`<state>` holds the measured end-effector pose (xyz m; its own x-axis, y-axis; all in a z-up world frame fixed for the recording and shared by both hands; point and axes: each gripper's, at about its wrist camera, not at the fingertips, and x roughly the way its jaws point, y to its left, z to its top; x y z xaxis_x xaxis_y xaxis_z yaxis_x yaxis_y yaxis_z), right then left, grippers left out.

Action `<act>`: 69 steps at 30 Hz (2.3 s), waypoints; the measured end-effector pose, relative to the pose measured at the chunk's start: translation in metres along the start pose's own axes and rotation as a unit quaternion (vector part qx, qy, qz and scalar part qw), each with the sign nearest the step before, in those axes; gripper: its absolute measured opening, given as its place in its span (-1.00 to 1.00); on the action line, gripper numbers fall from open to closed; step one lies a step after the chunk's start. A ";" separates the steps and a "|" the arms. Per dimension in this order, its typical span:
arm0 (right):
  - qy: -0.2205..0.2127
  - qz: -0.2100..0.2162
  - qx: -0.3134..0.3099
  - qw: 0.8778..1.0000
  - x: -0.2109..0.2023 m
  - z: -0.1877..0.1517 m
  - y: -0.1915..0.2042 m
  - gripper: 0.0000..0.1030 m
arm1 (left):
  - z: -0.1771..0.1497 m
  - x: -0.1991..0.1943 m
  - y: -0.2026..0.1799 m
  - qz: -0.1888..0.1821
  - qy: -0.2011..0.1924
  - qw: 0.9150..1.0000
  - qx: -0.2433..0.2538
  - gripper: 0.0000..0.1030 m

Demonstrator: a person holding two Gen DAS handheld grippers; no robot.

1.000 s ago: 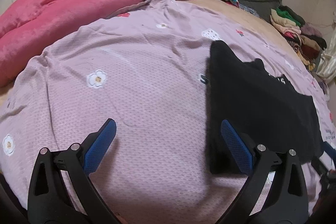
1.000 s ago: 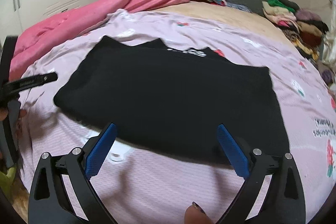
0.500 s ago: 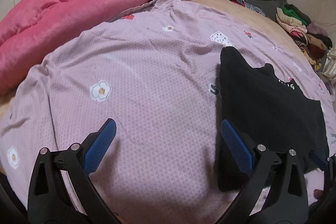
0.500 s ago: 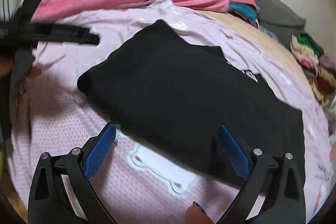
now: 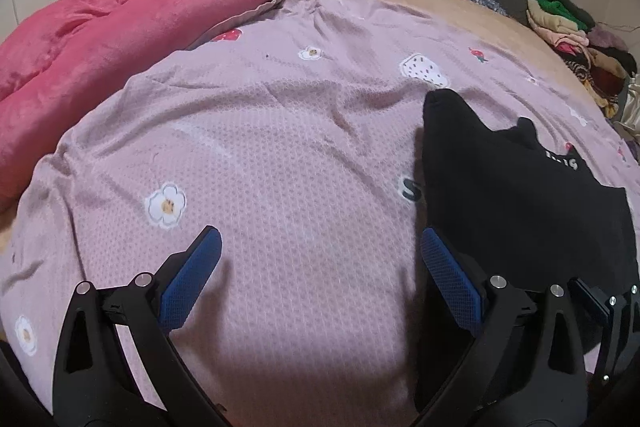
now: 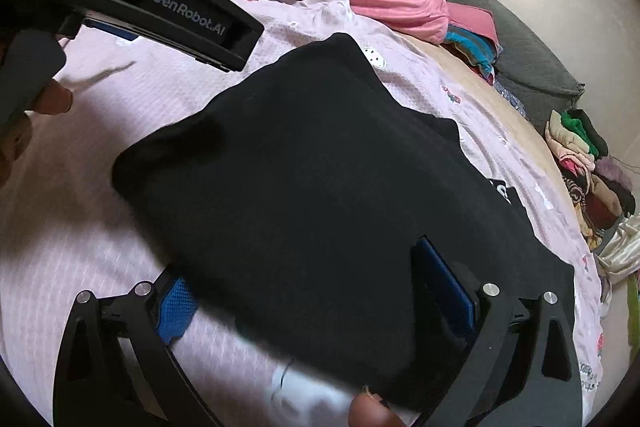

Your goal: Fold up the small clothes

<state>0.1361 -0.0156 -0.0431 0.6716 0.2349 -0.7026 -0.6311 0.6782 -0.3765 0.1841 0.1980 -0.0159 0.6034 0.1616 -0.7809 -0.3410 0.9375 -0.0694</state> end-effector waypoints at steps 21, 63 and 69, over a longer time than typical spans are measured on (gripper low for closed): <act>-0.114 -0.021 0.001 0.993 -0.050 -0.011 -0.013 -0.64 | 0.041 0.026 -0.047 -0.121 0.060 0.991 -0.006 0.81; -0.126 -0.042 0.280 0.951 -0.112 -0.125 -0.166 -0.77 | 0.029 -0.032 -0.270 -0.226 0.053 0.961 0.150 -0.66; -0.108 -0.004 0.336 0.936 -0.098 -0.143 -0.183 -0.77 | 0.023 -0.017 -0.290 -0.221 0.071 0.960 0.159 -0.62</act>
<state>0.1305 -0.2622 0.0086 0.7844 0.3133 -0.5353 -0.2871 0.9484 0.1343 0.2898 -0.0699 0.0317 0.5262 -0.2958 -0.7972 0.1764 0.9551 -0.2379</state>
